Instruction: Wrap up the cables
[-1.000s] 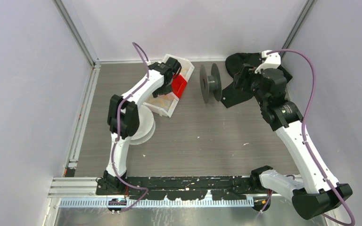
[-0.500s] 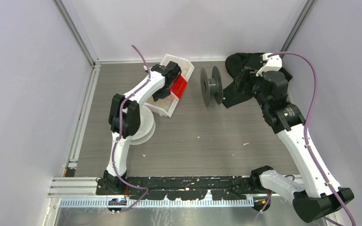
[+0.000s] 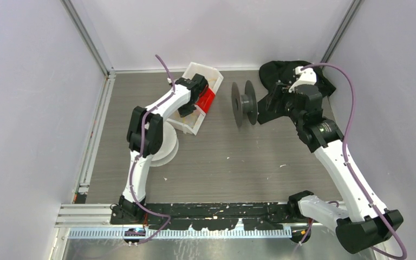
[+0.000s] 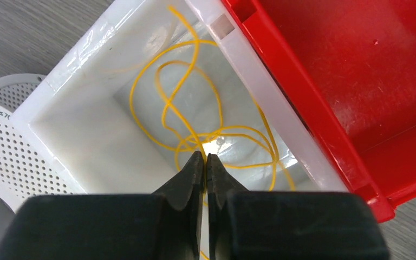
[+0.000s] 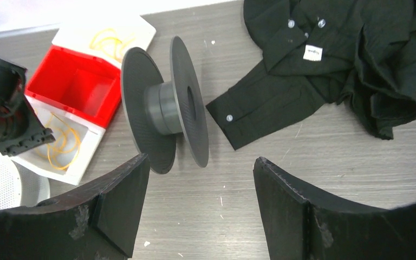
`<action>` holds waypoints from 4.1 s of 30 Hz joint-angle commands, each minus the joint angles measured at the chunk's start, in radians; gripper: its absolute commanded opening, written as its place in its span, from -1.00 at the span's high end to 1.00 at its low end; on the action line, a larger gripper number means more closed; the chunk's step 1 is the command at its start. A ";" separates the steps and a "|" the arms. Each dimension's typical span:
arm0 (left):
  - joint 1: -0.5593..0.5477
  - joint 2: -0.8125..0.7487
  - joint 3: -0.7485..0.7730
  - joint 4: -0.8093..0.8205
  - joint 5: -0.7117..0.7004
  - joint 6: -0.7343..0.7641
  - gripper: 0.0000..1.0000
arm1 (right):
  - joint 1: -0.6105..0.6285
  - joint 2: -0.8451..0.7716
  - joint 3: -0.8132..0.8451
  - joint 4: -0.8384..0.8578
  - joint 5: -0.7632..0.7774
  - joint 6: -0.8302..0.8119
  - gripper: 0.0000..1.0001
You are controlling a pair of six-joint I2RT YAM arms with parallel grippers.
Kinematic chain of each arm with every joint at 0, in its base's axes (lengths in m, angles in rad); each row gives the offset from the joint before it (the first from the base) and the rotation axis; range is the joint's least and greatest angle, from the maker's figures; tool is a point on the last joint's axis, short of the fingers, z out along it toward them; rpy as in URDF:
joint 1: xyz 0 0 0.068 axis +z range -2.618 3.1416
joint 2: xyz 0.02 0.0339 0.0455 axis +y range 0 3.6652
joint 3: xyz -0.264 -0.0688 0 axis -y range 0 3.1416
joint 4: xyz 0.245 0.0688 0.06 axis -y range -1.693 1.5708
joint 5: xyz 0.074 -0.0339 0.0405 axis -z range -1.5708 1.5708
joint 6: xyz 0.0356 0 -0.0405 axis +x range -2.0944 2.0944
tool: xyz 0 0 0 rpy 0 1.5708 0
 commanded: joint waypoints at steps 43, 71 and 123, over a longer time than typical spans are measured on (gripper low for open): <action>-0.001 -0.658 -0.115 0.290 0.559 0.660 0.99 | 0.102 0.335 -0.078 0.220 0.019 -0.039 0.99; -0.001 -0.685 -0.136 0.268 0.592 0.643 0.99 | -0.042 0.711 0.170 0.541 -0.246 -0.358 0.99; 0.000 -0.864 -0.209 0.293 1.018 0.931 0.99 | 0.276 0.206 0.103 0.348 -0.459 0.137 -0.16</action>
